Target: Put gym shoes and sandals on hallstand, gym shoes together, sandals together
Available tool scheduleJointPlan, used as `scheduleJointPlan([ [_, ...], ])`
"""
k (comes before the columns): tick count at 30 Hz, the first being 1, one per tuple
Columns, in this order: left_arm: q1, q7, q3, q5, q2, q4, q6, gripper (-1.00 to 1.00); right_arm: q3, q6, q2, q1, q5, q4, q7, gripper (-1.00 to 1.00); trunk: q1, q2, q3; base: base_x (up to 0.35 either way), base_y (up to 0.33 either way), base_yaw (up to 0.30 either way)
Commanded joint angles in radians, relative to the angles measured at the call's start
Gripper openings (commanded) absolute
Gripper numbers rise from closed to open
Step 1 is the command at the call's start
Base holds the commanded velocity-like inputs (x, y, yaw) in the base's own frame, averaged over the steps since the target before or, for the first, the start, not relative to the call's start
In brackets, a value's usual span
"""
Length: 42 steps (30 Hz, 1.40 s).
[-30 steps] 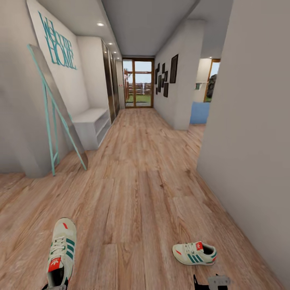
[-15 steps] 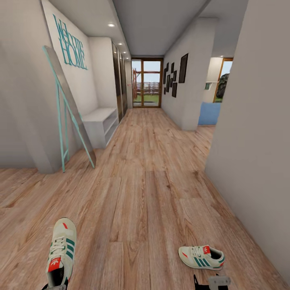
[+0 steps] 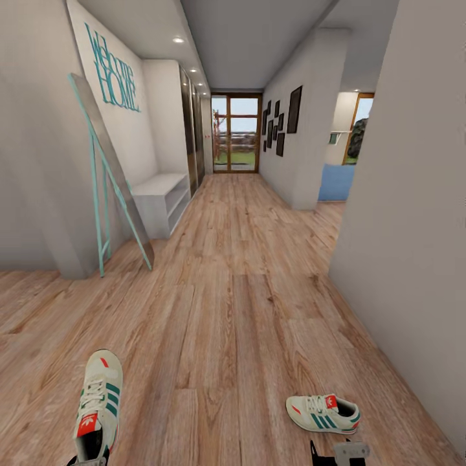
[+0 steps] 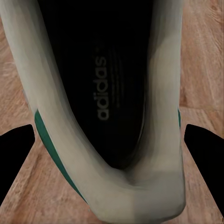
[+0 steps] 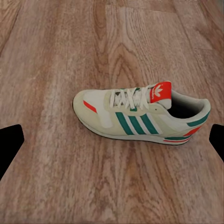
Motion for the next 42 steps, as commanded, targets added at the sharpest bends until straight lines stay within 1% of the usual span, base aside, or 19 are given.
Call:
scheduleJointPlan([
  [1, -0.001, -0.011, 0.005, 0.005, 0.000, 0.001, -0.002, -1.00, 0.008, -0.001, -0.001, -0.001, 0.003, 0.001, -0.010, 1.00, 0.000, 0.000, -0.001, 0.031, -0.123, 0.000],
  [16, -0.001, -0.012, 0.005, 0.004, 0.000, 0.001, -0.001, -1.00, 0.008, 0.000, -0.001, -0.001, 0.004, 0.002, -0.011, 1.00, 0.000, 0.000, -0.001, 0.067, -0.243, 0.000],
  [42, -0.001, -0.012, 0.005, 0.004, 0.001, 0.001, 0.000, -1.00, 0.009, 0.000, -0.001, -0.001, 0.004, 0.001, -0.009, 1.00, 0.000, 0.000, -0.003, 0.003, -0.257, 0.000],
])
